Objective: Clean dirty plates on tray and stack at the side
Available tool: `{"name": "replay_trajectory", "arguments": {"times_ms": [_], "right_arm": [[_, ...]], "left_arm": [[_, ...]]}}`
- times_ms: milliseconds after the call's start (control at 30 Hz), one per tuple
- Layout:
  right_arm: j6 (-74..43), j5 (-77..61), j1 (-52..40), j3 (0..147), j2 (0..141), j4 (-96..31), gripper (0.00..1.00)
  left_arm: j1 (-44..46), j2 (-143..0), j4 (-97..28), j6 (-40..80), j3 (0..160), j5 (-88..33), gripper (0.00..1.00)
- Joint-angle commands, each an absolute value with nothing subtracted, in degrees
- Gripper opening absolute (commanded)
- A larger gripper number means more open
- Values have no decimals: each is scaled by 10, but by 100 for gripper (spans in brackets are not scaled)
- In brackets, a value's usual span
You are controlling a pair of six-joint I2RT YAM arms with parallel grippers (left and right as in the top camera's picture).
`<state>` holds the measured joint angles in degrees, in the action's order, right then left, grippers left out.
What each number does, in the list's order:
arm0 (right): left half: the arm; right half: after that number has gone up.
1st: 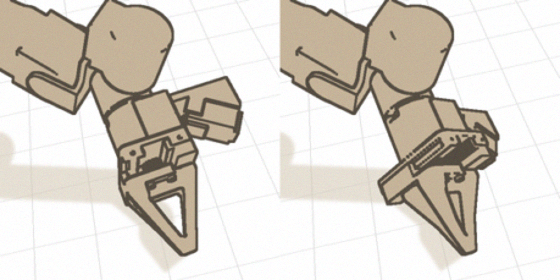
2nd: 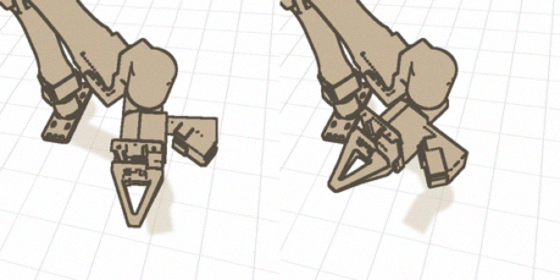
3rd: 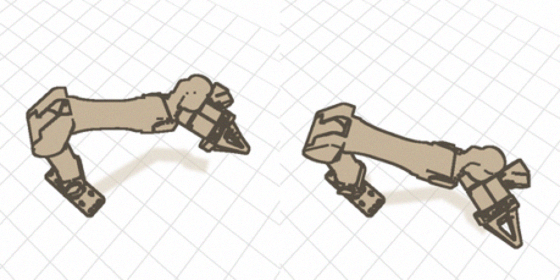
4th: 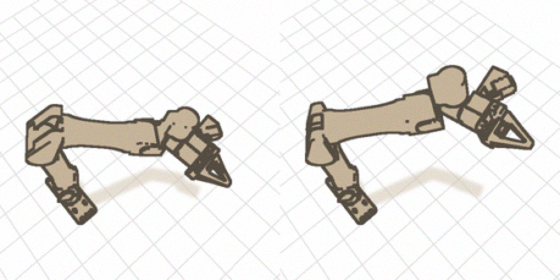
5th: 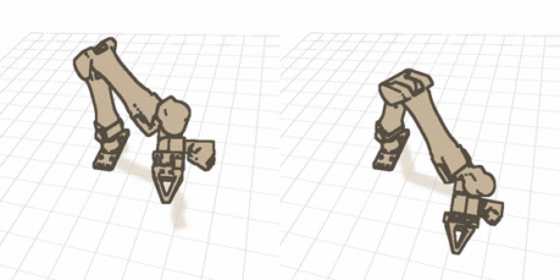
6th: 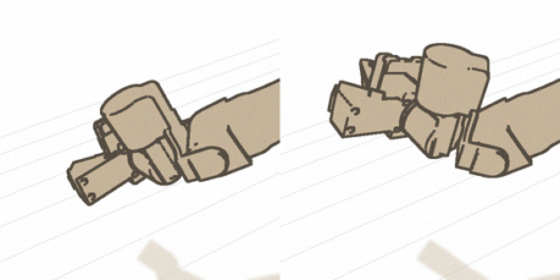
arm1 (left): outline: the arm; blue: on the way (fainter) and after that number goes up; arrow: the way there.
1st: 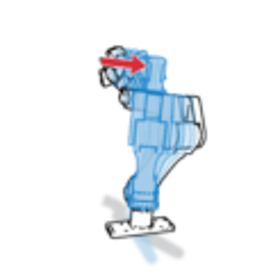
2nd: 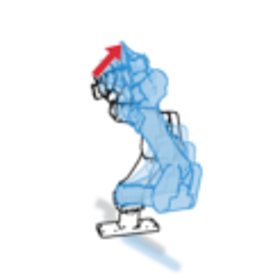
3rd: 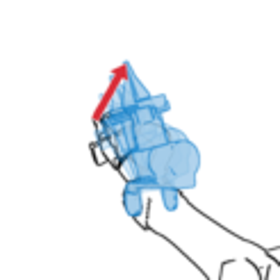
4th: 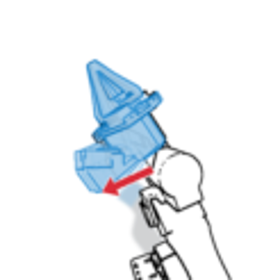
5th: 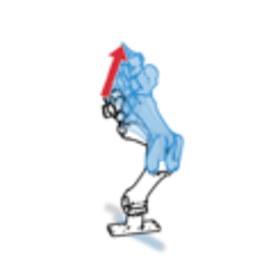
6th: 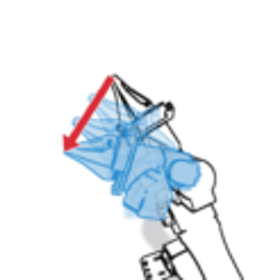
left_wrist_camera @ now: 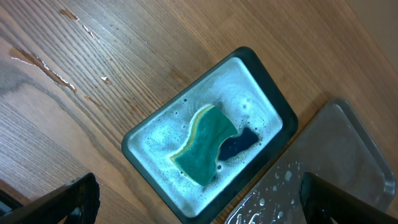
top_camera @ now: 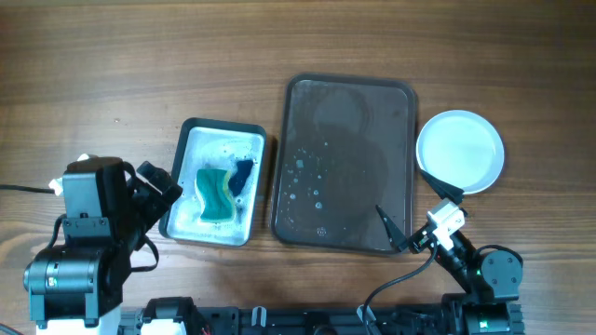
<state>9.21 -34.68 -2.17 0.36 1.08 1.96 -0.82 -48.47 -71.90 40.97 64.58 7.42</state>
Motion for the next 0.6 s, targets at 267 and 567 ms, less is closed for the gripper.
{"name": "replay_trajectory", "arguments": {"times_ms": [267, 567], "right_arm": [[91, -343, -24, 3, 5, 20, 100], [90, -343, -24, 3, 5, 20, 100]], "left_arm": [[-12, -331, -460, 318, 530, 34, 100], [10, -116, -210, 287, 259, -6, 100]]}}
